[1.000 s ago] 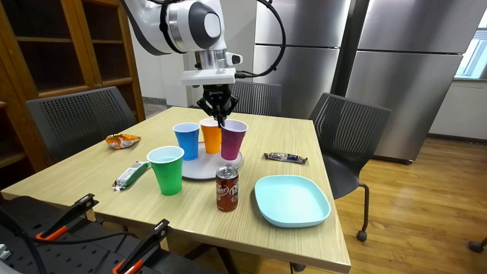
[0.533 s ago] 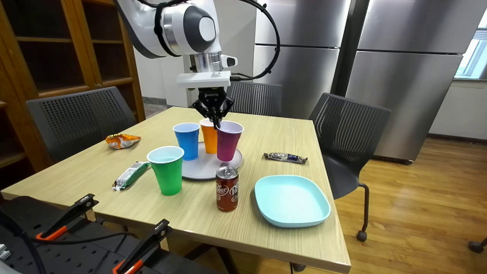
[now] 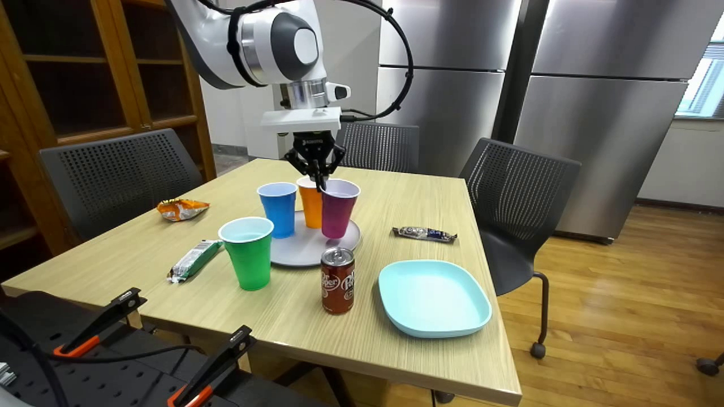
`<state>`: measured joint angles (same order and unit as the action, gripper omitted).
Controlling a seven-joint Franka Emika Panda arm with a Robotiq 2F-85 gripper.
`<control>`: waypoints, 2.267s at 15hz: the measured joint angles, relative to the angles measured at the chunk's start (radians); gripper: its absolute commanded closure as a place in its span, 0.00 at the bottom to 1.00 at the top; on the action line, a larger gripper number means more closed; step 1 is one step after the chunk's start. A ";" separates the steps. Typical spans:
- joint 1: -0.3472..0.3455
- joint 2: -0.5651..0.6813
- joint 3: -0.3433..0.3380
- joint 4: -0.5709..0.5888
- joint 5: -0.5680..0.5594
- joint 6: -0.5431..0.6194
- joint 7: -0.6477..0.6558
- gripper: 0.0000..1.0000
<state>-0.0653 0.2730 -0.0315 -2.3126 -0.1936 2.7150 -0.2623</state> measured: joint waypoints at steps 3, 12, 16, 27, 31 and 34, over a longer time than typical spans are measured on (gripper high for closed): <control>0.002 0.009 -0.002 0.000 -0.005 0.015 0.000 0.99; 0.012 0.033 -0.018 0.000 -0.031 0.044 0.003 0.99; 0.014 0.038 -0.024 0.000 -0.045 0.048 0.004 0.68; 0.014 0.042 -0.024 0.000 -0.045 0.046 0.004 0.00; 0.014 0.036 -0.024 0.001 -0.043 0.029 0.004 0.00; 0.009 0.009 -0.024 -0.001 -0.043 0.016 -0.003 0.00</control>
<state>-0.0563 0.2823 -0.0557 -2.3139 -0.2362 2.7312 -0.2653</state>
